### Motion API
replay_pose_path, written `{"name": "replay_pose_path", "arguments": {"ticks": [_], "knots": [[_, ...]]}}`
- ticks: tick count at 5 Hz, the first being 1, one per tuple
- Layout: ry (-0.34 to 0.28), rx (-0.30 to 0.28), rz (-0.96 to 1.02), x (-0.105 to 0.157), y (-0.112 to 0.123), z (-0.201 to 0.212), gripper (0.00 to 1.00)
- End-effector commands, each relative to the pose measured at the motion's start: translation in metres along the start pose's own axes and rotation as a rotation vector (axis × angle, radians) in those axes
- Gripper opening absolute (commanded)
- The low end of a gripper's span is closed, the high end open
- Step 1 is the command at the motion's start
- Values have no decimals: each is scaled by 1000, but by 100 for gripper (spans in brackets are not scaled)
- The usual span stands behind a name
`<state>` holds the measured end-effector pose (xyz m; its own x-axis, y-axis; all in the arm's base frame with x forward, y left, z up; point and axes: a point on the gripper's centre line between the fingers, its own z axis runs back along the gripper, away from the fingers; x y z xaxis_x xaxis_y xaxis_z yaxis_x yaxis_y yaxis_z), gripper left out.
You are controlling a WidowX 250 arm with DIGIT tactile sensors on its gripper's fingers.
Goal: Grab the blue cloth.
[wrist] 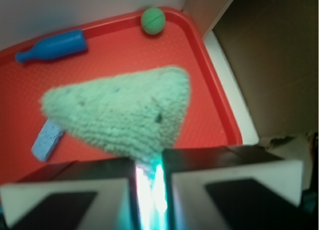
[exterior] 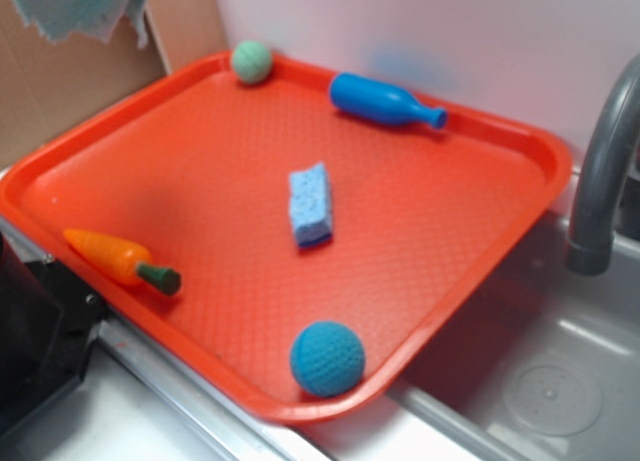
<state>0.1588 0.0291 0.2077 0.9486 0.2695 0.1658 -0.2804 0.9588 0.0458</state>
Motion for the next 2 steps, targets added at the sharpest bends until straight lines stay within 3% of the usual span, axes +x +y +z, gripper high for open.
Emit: {"name": "replay_pose_path", "arguments": {"ticks": [1, 2], "knots": [[-24, 37, 3, -13, -21, 8, 0], [-8, 58, -1, -10, -22, -1, 0]]}}
